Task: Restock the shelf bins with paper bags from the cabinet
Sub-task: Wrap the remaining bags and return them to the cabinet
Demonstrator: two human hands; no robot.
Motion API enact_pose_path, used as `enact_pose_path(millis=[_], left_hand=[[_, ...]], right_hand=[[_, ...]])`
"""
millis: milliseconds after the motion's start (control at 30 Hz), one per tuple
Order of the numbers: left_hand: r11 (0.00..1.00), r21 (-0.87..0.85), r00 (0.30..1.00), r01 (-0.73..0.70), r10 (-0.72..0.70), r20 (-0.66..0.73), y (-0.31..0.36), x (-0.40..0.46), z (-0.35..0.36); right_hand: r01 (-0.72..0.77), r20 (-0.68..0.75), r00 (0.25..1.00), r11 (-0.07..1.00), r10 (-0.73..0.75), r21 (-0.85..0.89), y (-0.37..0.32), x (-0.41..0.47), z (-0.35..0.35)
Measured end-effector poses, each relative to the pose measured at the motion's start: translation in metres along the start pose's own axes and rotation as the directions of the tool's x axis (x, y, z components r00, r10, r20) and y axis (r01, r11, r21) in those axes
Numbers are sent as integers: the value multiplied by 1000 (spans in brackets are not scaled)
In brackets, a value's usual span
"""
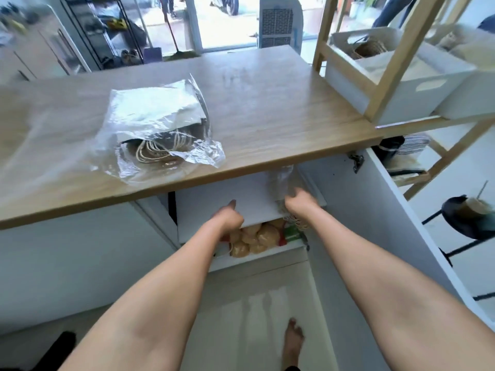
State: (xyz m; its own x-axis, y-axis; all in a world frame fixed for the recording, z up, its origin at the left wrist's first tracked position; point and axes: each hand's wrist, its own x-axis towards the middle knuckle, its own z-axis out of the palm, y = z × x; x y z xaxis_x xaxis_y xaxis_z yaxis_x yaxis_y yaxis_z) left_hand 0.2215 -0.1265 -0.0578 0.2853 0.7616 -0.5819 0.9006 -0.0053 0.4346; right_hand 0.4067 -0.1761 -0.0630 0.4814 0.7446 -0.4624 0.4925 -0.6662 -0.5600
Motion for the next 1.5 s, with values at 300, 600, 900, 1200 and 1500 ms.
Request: enact_pose_path(millis=[300,600,900,1200,1500], left_hand=[[992,-59,993,-114,112,-44,-37,-96,-129],[862,-454,932,-224,53,-359,-41,-134,-259],[927,-361,808,-103,-133,-573,-71,-54,-291],[743,-663,875,98,-381,-297,-79,24,-319],[615,-772,915,157,-384,-120,-86,56,-333]], right_hand=[[119,-323,940,993,-112,2,-119,-70,-34],[288,-266,929,955,-259,76,-209,-69,-31],[280,-80,958,957,-274,72,-265,2,-15],[231,156,953,957,-259,176,-306,84,-14],[73,247,958,956,-147,286,-313,109,-6]])
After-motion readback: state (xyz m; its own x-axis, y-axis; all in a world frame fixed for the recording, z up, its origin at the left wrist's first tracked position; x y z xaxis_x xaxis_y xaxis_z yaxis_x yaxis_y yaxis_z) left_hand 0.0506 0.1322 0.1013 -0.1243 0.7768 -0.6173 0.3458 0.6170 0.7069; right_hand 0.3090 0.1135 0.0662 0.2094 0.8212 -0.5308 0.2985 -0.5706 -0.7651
